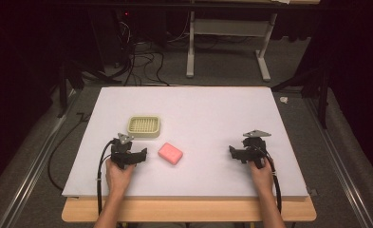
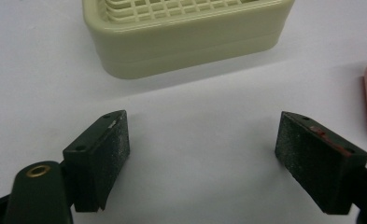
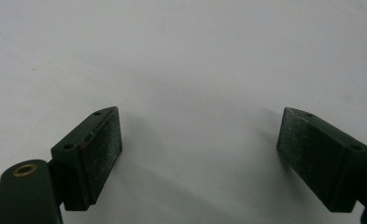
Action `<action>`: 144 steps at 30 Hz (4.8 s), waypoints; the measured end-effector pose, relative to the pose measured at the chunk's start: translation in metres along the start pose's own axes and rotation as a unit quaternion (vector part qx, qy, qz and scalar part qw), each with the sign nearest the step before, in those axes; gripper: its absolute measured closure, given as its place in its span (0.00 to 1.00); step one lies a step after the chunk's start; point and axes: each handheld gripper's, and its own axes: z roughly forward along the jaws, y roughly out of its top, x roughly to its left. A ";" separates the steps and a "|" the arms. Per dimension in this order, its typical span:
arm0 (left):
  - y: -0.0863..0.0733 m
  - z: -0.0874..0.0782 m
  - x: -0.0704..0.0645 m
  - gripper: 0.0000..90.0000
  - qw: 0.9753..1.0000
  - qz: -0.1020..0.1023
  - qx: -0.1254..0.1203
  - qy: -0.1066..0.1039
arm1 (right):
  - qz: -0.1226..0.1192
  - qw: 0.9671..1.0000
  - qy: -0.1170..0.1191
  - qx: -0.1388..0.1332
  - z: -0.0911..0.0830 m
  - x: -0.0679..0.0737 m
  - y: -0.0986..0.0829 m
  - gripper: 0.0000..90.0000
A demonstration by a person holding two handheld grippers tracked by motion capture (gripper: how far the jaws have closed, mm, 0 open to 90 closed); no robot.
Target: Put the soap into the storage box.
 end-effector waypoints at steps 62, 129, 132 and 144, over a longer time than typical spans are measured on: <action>0.021 -0.028 -0.066 0.05 0.990 0.046 -0.038 -0.125 | -0.001 1.000 -0.001 0.000 0.000 0.000 0.000 0.16; 0.021 0.012 -0.101 0.15 0.989 0.106 0.011 -0.104 | -0.001 1.000 -0.001 0.000 0.000 0.000 0.000 0.16; 0.022 0.009 -0.101 0.15 0.989 0.105 0.006 -0.105 | -0.001 1.000 0.000 0.000 0.000 0.000 0.000 0.16; 0.024 -0.004 -0.089 0.15 0.989 0.089 -0.008 -0.115 | 0.000 1.000 0.000 0.000 0.000 0.000 0.000 0.16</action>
